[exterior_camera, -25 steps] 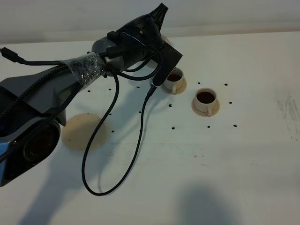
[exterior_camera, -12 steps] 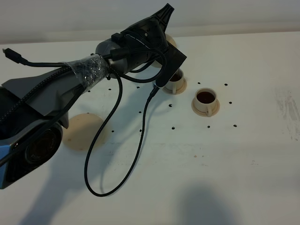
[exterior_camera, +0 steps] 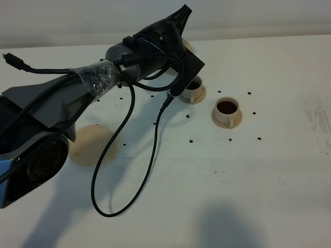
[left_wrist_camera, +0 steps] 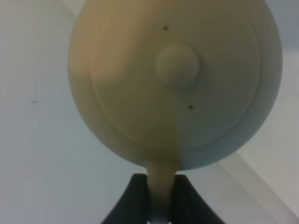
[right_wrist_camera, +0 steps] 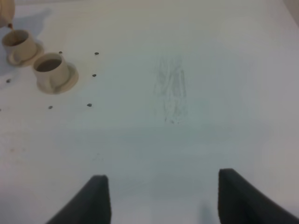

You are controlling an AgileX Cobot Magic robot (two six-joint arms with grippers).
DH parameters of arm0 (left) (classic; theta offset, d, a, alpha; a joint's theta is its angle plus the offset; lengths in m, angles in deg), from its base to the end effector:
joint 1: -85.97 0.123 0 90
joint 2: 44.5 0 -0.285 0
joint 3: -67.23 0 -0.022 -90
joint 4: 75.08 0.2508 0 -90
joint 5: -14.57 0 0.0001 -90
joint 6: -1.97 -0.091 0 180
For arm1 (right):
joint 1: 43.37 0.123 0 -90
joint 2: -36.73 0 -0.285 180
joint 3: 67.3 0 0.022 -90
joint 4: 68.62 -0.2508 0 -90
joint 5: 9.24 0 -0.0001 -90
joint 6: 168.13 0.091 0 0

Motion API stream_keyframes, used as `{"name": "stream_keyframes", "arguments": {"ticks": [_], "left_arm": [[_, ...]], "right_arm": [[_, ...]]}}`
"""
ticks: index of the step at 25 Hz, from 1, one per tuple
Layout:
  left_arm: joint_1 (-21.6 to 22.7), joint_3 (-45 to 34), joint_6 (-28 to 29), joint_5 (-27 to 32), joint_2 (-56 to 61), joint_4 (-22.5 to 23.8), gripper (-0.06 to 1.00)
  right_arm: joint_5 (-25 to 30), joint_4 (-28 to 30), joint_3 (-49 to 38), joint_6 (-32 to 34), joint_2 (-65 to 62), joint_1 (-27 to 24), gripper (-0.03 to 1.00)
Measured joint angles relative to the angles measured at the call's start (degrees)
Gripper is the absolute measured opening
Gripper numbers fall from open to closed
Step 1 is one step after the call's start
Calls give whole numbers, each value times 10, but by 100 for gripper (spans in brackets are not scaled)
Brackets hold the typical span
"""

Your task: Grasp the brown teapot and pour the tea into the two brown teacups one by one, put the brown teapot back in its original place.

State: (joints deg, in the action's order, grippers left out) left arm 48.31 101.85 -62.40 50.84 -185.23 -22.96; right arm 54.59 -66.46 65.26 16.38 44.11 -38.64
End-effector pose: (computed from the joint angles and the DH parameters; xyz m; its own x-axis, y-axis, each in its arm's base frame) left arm 0.4447 -0.2895 0.2028 0.4211 0.7220 0.5490 0.3904 -0.6906 0.6088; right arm -0.0103 -0.0039 0.2784 -0.4799 0.0225 -0.8770 -0.0231 0.9990 0.0383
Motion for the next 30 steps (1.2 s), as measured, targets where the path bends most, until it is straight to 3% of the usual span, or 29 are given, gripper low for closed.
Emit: {"name": "stream_keyframes", "arguments": {"ticks": [30], "left_arm": [[0,0,-14,8,1,13,1]], "right_arm": [[0,0,0,0,0,0,49]]}}
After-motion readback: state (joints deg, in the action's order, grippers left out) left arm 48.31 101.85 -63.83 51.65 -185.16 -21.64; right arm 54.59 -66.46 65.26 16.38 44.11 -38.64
